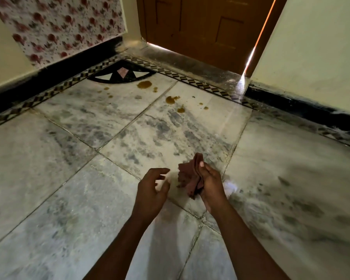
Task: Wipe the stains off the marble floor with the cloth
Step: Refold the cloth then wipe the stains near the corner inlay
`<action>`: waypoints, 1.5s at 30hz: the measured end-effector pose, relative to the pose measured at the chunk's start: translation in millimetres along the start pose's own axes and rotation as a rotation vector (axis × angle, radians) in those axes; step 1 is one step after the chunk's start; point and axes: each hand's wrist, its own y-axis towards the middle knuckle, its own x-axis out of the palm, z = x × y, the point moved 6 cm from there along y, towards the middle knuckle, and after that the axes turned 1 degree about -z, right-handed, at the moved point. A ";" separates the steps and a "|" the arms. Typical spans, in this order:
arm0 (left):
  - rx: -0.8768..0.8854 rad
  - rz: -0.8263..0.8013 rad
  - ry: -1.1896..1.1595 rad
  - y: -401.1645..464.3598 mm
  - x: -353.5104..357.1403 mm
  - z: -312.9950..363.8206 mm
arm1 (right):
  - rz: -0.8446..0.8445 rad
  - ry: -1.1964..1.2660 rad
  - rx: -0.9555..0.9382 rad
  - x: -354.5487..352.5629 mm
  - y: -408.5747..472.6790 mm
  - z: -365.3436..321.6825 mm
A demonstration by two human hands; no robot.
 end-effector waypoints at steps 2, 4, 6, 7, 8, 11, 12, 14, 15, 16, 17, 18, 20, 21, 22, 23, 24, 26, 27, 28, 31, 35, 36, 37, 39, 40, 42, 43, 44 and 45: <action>-0.022 -0.023 -0.073 2.4 1.1 20.9 | -0.014 0.097 0.048 9.1 -11.7 -11.6; 0.001 -0.048 -0.090 7.3 0.7 43.4 | -0.022 0.144 0.083 15.6 -22.5 -25.7; 0.027 -0.087 -0.118 12.7 1.5 65.9 | -0.049 0.150 0.100 23.4 -29.3 -39.8; 0.028 -0.112 -0.135 13.9 1.9 77.6 | -0.056 0.152 0.094 25.1 -32.4 -47.4; 0.025 -0.135 -0.150 14.7 2.4 86.6 | -0.057 0.159 0.086 26.5 -34.3 -53.7; 0.036 -0.181 -0.134 11.5 1.4 106.4 | -0.053 0.189 0.076 30.3 -41.3 -72.1; 0.052 -0.184 -0.097 9.4 1.0 110.1 | -0.049 0.216 0.073 30.2 -42.0 -76.1; 0.120 -0.182 0.003 5.4 2.2 115.2 | -0.047 0.272 0.063 29.4 -42.8 -81.6; 0.159 -0.172 0.043 4.2 3.2 116.9 | -0.055 0.300 0.061 29.2 -43.2 -83.5; 0.187 -0.157 0.066 4.1 4.0 118.2 | -0.064 0.329 0.070 29.1 -44.1 -84.3; 0.200 -0.146 0.078 3.9 5.0 119.6 | -0.074 0.355 0.085 29.4 -47.6 -85.4; 0.207 -0.136 0.078 4.3 5.6 120.9 | -0.083 0.375 0.102 29.8 -50.2 -86.5; 0.215 -0.130 0.050 3.4 7.2 123.5 | -0.096 0.393 0.114 27.7 -54.2 -88.8; 0.214 -0.130 0.025 3.3 8.0 124.2 | -0.101 0.399 0.114 27.0 -55.5 -90.9; 0.209 -0.131 -0.002 2.4 9.1 124.9 | -0.107 0.410 0.112 26.0 -56.0 -93.0; 0.201 -0.133 -0.027 1.3 9.9 125.7 | -0.114 0.426 0.111 25.6 -56.4 -95.6; 0.191 -0.135 -0.049 -0.4 10.9 126.5 | -0.121 0.441 0.110 25.0 -56.3 -97.5; 0.170 -0.122 -0.095 -2.6 10.6 128.7 | -0.135 0.453 0.103 23.6 -56.3 -100.1; 0.159 -0.108 -0.127 -1.7 8.7 129.0 | -0.146 0.456 0.098 23.1 -57.6 -101.8; 0.151 -0.093 -0.161 -0.1 5.4 130.0 | -0.169 0.458 0.097 21.7 -58.5 -102.8; 0.140 -0.053 -0.225 9.3 -7.5 137.4 | -0.252 0.407 0.093 17.5 -63.0 -105.1; 0.102 0.034 -0.246 22.0 -27.4 150.2 | -0.314 0.303 0.045 15.3 -67.2 -103.6; 0.091 0.060 -0.235 24.8 -31.6 153.7 | -0.331 0.255 0.020 13.7 -66.5 -103.6; 0.074 0.075 -0.231 26.8 -35.5 156.7 | -0.346 0.188 0.002 14.3 -69.0 -104.1; 0.076 0.084 -0.220 31.3 -42.9 166.1 | -0.339 0.011 -0.037 13.8 -71.6 -104.8; 0.103 0.089 -0.200 33.8 -47.1 173.2 | -0.332 -0.088 -0.063 14.0 -72.1 -105.5; 0.163 0.076 -0.158 39.0 -54.2 186.6 | -0.330 -0.288 -0.134 15.1 -72.5 -108.8; 0.185 0.055 -0.142 42.1 -56.5 192.4 | -0.343 -0.367 -0.160 15.5 -73.2 -110.6; 0.203 0.025 -0.121 44.7 -59.0 198.6 | -0.366 -0.425 -0.175 16.5 -73.8 -111.9; 0.216 -0.016 -0.099 47.4 -60.4 203.6 | -0.388 -0.454 -0.177 17.4 -74.8 -113.2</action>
